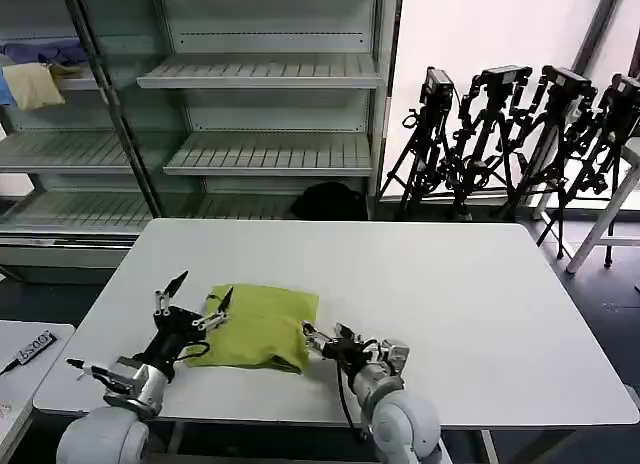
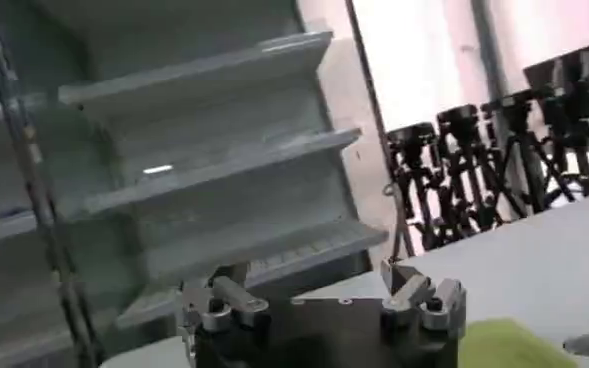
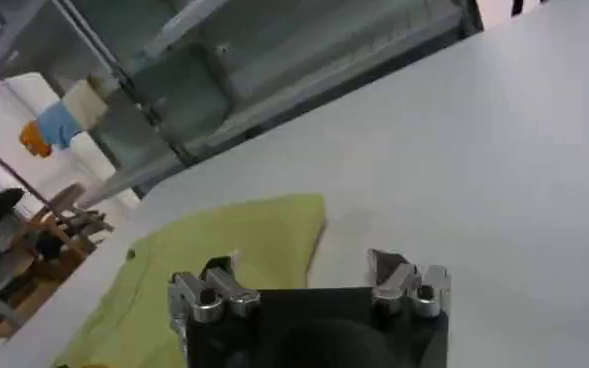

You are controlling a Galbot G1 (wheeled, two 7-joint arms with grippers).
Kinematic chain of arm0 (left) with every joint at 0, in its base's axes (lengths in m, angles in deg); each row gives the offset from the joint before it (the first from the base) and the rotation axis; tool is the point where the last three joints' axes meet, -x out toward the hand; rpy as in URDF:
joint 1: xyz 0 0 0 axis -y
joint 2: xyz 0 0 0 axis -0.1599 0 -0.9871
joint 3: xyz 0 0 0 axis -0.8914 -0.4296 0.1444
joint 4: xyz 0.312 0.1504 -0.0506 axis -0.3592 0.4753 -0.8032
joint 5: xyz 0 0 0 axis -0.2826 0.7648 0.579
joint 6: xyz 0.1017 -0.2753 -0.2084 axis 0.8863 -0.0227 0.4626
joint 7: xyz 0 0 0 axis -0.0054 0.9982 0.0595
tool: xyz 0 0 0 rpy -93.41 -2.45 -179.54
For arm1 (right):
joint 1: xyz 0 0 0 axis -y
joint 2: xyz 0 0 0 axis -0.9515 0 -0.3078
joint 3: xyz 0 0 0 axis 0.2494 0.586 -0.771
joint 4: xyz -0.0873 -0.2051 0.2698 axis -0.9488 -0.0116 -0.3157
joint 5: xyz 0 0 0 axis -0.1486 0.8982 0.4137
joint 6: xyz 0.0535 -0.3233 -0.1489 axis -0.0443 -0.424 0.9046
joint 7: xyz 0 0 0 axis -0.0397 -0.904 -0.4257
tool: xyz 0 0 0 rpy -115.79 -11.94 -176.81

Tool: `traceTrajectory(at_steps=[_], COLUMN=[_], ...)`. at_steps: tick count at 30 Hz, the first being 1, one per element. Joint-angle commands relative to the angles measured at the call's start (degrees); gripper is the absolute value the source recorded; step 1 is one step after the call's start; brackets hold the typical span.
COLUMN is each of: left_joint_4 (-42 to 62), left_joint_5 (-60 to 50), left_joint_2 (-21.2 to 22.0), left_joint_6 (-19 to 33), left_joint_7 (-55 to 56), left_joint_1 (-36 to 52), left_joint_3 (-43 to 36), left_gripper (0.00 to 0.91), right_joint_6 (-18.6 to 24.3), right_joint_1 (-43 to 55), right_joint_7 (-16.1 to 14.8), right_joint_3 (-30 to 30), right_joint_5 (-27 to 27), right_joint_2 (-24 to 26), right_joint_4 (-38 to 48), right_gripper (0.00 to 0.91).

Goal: Fold and organize the clothes.

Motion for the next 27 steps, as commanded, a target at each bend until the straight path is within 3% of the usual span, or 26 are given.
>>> traceTrajectory(at_steps=[1,4,5,8,9,10,27], left_joint_4=[-0.5,-0.4,-0.4,-0.4,-0.4,-0.4,0.6], left_joint_5=[2.9,3.1,3.1,3.2,3.3,3.3,4.0], left_joint_2=[0.8,1.0,1.1,1.2,1.3,1.3,1.7], left_joint_6=[1.2,1.2,1.2,1.3,1.3,1.3,1.8], left_joint_7=[0.4,0.6,0.6,0.7,0.8,0.8,1.2], left_joint_1=[-3.2,-3.1,-3.0,-3.0,-3.0,-3.0,-2.7], left_joint_3=[4.9,4.9,5.0,5.0,5.1,5.1,5.7], left_gripper=[0.907,0.907,0.907,0.907,0.907,0.907,0.907], right_joint_6=[-0.2,-0.2,-0.2,-0.2,-0.2,-0.2,-0.2], right_joint_1=[2.5,3.0,3.1,3.6,3.7,4.0,3.9], right_joint_7=[5.4,5.5,5.8,6.2,6.2,6.2,7.8], right_joint_3=[3.5,3.8,3.9,4.1,4.1,4.0,1.8], right_joint_5=[-6.2,-6.3,-6.3,-6.2,-6.2,-6.2,-6.9], right_joint_2=[-1.7,-2.0,-2.2,-2.6,-2.6,-2.7,-1.8], right_joint_4=[3.6,4.2,4.3,4.8,4.9,5.0,4.3], right_gripper=[0.756,0.443,0.282,0.071,0.071,0.0,0.0])
